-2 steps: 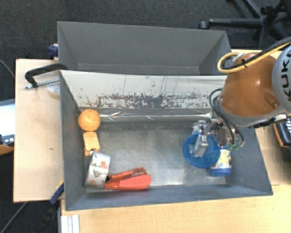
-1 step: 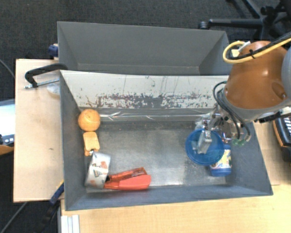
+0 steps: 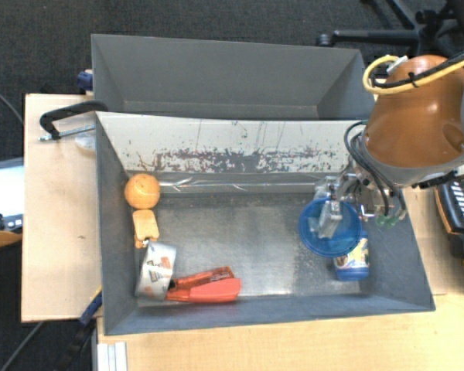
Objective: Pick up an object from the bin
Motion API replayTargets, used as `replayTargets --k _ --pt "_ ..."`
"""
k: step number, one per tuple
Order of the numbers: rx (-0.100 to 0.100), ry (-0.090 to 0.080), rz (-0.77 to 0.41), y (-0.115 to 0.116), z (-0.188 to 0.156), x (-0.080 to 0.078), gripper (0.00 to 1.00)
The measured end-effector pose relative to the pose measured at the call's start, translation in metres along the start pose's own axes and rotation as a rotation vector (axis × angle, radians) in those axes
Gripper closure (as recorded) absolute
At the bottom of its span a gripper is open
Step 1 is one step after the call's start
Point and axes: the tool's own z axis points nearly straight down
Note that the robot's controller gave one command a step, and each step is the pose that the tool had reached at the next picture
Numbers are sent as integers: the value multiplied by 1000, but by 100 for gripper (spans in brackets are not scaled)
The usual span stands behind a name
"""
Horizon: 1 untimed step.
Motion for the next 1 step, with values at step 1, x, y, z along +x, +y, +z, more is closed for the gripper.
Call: replayTargets --k 1 --pt "-1 14 -2 8 -18 6 100"
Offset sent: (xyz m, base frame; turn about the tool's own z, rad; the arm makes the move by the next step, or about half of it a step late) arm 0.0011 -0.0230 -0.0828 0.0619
